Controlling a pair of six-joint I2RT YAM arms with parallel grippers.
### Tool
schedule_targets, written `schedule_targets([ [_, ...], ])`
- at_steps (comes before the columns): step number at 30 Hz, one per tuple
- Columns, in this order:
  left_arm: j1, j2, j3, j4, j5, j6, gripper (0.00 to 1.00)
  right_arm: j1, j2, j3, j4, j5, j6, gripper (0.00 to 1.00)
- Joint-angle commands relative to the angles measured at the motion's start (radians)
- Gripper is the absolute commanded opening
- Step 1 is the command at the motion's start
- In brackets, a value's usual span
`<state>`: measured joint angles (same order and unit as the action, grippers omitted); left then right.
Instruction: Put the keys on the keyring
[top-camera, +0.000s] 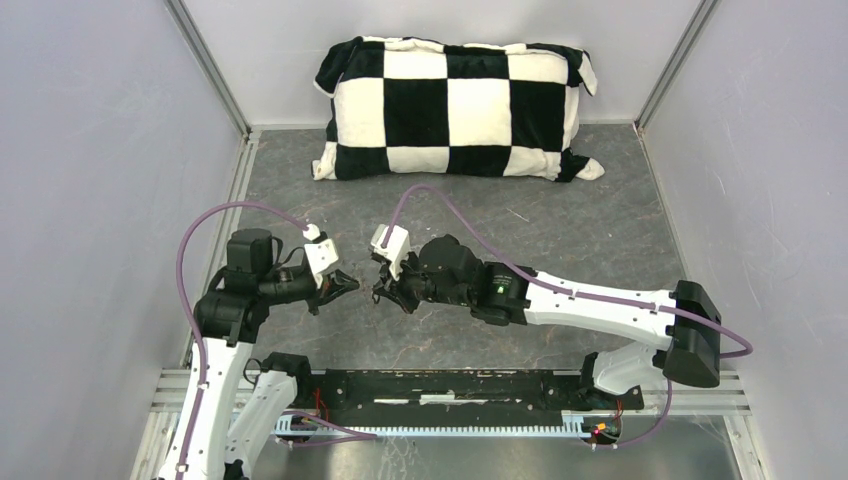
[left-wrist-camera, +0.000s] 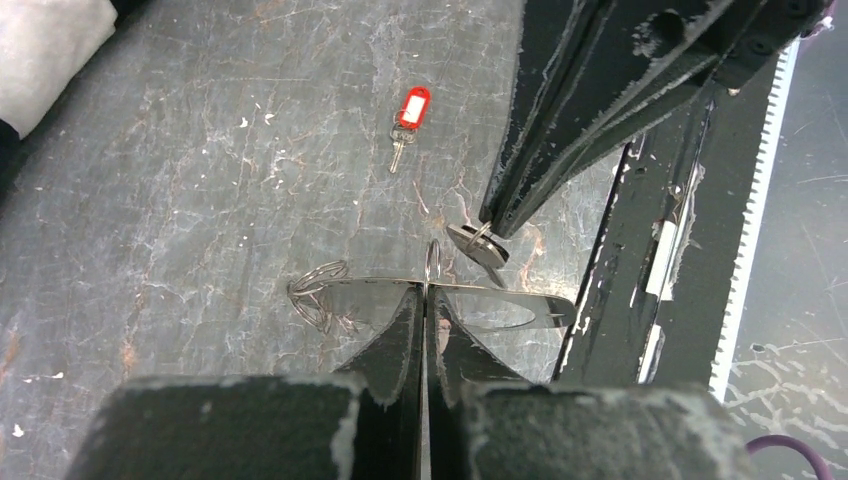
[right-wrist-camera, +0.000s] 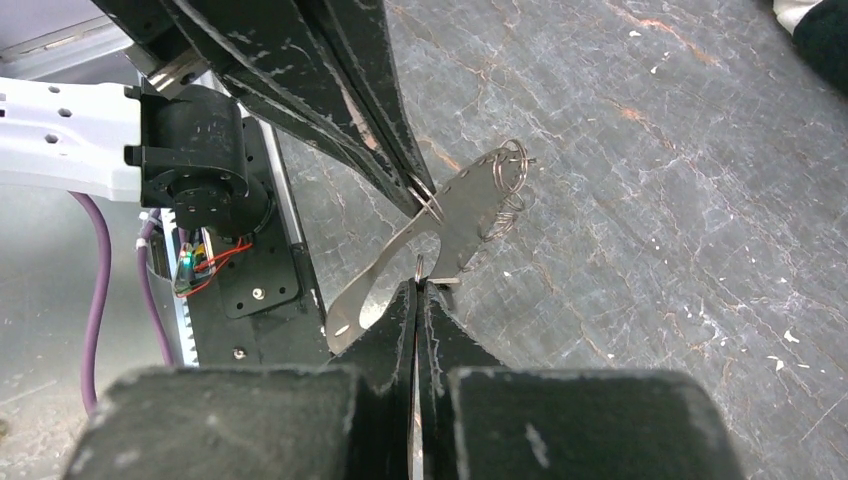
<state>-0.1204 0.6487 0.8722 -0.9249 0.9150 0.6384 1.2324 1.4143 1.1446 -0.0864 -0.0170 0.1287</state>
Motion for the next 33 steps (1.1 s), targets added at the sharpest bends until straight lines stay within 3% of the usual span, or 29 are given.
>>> schedule_targets([
  [1,-0.002,0.005,0.03,0.054,-0.003,-0.08,0.02,0.022,-0.009,0.03,0.066,0.045,-0.008,0.0],
  [12,-0.002,-0.037,0.005,0.103,-0.011,-0.144,0.02,0.06,0.002,-0.003,0.213,0.08,0.015,0.0],
  [33,-0.002,-0.056,0.031,0.054,-0.016,-0.08,0.02,0.075,-0.012,-0.02,0.259,0.149,0.022,0.0],
])
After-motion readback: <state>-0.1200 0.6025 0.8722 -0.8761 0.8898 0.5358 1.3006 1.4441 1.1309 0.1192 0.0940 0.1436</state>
